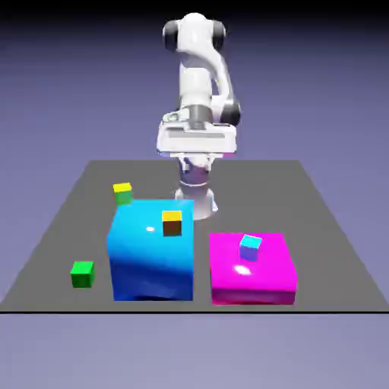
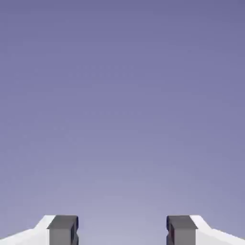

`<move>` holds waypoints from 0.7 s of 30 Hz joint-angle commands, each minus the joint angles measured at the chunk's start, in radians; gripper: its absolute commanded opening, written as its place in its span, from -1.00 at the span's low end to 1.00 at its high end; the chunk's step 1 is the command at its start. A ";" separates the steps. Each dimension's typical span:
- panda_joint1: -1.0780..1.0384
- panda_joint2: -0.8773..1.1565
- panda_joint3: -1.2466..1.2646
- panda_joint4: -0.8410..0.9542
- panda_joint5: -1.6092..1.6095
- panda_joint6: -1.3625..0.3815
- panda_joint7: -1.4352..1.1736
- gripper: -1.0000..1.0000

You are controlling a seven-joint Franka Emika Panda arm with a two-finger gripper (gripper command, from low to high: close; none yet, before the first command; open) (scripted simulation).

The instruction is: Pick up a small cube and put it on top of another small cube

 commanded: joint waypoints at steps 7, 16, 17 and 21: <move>-0.173 0.191 -0.076 0.135 0.304 -0.240 0.040 0.00; -0.395 0.436 -0.173 0.309 0.696 -0.549 0.092 0.00; -0.420 0.463 -0.184 0.328 0.739 -0.583 0.098 0.00; -0.518 0.572 -0.227 0.405 0.913 -0.720 0.121 0.00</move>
